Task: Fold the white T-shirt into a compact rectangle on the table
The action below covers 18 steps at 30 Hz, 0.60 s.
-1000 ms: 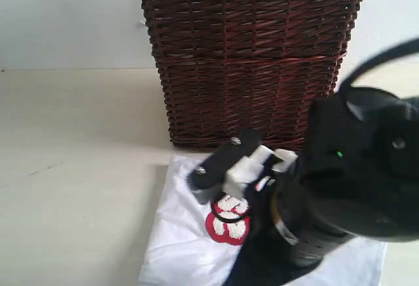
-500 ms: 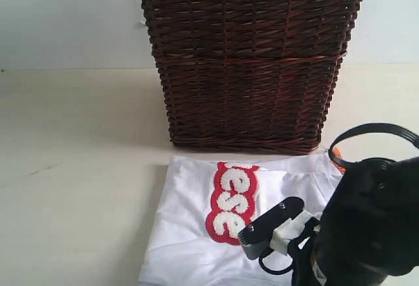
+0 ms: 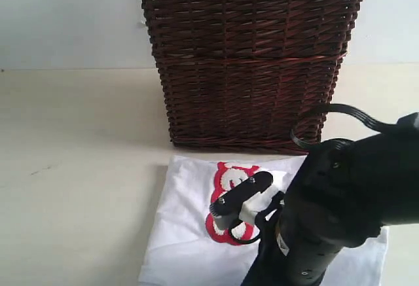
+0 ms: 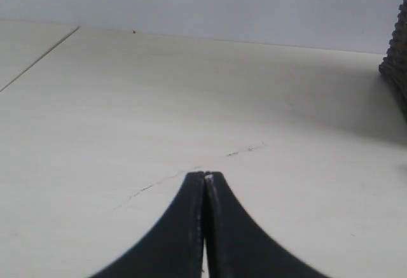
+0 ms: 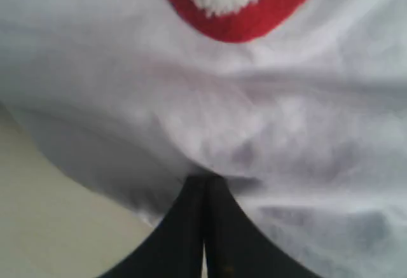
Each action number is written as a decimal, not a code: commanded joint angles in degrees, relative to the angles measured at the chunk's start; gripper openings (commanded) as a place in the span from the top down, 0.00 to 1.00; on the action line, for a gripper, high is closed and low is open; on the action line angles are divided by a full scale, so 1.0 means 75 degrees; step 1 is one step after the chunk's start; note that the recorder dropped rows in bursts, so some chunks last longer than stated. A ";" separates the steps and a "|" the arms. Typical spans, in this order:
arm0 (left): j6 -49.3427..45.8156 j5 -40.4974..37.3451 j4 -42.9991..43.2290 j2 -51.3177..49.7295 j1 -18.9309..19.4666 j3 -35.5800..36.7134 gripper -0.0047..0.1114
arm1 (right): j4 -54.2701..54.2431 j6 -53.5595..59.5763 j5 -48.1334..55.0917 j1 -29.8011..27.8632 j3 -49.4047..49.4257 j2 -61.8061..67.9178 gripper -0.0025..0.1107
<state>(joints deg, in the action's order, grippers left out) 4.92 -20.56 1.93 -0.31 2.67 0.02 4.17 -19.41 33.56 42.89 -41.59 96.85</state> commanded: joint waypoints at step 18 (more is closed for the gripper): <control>-0.0030 0.0050 -0.0007 0.0042 0.0014 -0.0003 0.96 | 0.3040 -0.2831 0.0411 -0.0537 0.0053 0.0391 0.98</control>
<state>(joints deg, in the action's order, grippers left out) 4.92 -20.56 1.93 -0.31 2.67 0.02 27.04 -41.30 37.86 39.27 -41.38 98.46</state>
